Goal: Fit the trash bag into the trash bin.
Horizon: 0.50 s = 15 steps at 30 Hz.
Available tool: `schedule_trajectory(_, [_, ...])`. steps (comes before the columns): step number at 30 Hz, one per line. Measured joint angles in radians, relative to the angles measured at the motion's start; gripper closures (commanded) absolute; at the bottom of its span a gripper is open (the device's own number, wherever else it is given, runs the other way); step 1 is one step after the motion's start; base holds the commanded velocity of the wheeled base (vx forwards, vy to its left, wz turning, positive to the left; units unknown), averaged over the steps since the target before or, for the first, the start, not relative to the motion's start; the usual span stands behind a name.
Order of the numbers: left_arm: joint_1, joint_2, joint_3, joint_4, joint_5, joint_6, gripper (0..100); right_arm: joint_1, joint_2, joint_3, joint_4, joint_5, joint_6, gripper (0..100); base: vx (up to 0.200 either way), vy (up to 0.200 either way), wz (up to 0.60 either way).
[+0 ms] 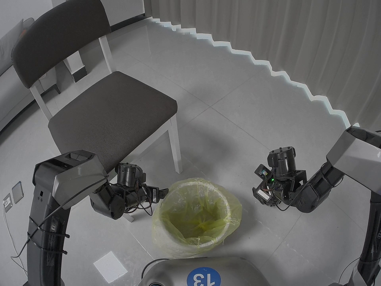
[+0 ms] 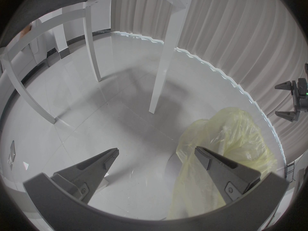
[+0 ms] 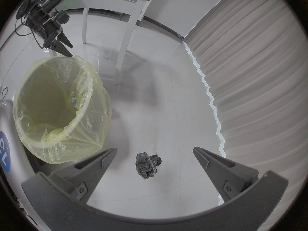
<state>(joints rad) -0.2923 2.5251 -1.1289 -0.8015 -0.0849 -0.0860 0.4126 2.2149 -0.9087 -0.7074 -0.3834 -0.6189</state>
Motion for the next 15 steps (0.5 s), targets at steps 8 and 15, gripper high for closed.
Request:
schedule_trajectory(8, [0.006, 0.009, -0.002, 0.007, -0.002, 0.019, 0, -0.004, -0.004, 0.014, 0.001, 0.0, -0.001, 0, 0.0, 0.0, 0.0])
schedule_trajectory(15, [0.029, -0.02, 0.048, -0.019, -0.001, 0.019, 0, -0.007, -0.004, 0.027, 0.002, 0.0, 0.0, 0, 0.0, 0.0, 0.0])
